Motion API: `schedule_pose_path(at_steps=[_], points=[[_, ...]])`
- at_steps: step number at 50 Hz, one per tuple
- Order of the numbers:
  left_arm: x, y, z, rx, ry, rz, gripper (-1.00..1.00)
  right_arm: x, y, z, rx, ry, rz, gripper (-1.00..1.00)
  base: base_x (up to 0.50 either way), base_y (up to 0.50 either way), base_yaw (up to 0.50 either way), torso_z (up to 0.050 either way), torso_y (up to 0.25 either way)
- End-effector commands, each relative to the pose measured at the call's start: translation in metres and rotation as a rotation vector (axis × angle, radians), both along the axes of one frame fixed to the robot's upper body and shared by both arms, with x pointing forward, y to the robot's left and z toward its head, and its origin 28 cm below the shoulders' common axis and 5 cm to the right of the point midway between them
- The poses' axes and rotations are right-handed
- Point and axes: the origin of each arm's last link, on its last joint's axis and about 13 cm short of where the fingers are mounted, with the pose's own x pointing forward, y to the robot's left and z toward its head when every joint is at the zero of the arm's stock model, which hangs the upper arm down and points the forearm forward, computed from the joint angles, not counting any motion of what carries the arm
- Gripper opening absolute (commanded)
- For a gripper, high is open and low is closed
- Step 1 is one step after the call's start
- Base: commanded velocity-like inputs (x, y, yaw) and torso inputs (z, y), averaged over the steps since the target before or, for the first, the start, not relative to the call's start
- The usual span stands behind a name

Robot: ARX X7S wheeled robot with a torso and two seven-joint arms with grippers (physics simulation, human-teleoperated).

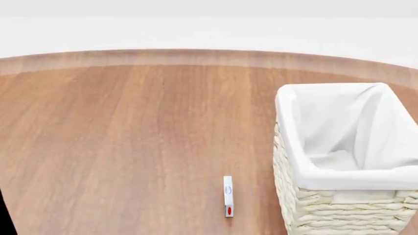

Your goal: Pick up the tomato sauce, and put it in the basket.

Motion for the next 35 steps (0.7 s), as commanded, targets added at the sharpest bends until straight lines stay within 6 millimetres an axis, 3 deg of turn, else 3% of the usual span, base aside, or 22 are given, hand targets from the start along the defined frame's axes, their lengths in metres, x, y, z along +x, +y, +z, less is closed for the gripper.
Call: schedule_pose_path(at_steps=[1, 16, 35], points=[[0.001, 0.0, -0.004, 0.004, 0.009, -0.003, 1.0, -0.029, 0.006, -0.023, 0.02, 0.051, -0.011, 1.0, 0.0, 0.0, 0.0, 0.0, 0.0], [0.003, 0.0, -0.007, 0.004, 0.019, -0.006, 1.0, -0.06, 0.008, -0.028, 0.049, 0.086, -0.044, 1.0, 0.0, 0.0, 0.0, 0.0, 0.0], [0.003, -0.002, -0.009, 0.017, 0.007, 0.017, 1.0, -0.078, 0.012, -0.043, 0.145, 0.141, -0.084, 1.0, 0.0, 0.0, 0.0, 0.0, 0.0]])
